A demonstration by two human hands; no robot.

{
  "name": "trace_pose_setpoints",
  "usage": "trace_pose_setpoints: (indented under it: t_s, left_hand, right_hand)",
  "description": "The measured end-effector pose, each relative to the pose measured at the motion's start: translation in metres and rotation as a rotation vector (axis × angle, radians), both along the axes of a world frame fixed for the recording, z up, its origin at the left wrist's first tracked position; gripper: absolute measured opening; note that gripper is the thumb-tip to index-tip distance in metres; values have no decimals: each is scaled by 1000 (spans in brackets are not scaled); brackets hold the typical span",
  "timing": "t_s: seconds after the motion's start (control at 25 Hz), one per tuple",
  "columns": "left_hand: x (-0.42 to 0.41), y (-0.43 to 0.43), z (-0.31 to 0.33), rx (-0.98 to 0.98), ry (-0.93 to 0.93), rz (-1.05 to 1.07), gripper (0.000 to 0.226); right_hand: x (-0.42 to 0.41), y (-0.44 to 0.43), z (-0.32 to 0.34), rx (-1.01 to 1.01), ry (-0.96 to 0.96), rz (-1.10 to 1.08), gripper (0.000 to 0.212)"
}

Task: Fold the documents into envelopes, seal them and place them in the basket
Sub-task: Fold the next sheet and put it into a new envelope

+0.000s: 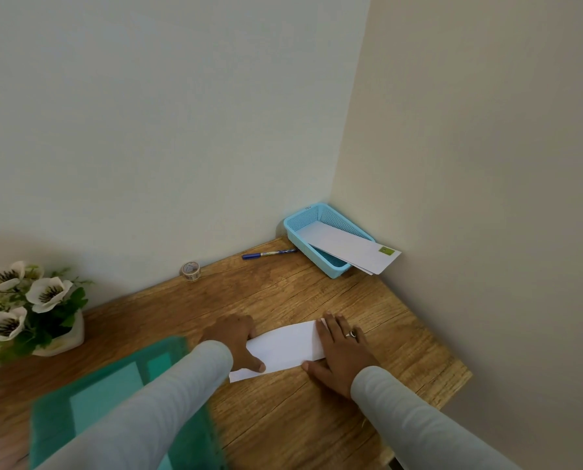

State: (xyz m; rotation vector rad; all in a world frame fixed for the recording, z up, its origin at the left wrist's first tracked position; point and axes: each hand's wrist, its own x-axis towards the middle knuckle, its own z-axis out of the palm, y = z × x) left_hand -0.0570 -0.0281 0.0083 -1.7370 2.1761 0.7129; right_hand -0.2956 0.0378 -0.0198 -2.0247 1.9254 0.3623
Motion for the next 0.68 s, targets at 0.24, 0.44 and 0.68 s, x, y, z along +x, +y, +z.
trace_pose_setpoints:
  t_s: [0.24, 0.44, 0.68]
  left_hand:
    - [9, 0, -3, 36, 262, 202, 39]
    - [17, 2, 12, -64, 543, 284, 19]
    - [-3, 5, 66, -207, 825, 184, 10]
  right_hand:
    - [1, -2, 10, 17, -53, -27, 98]
    - [8, -4, 44, -109, -270, -83, 73]
    - [36, -22, 95, -351, -466, 77, 23]
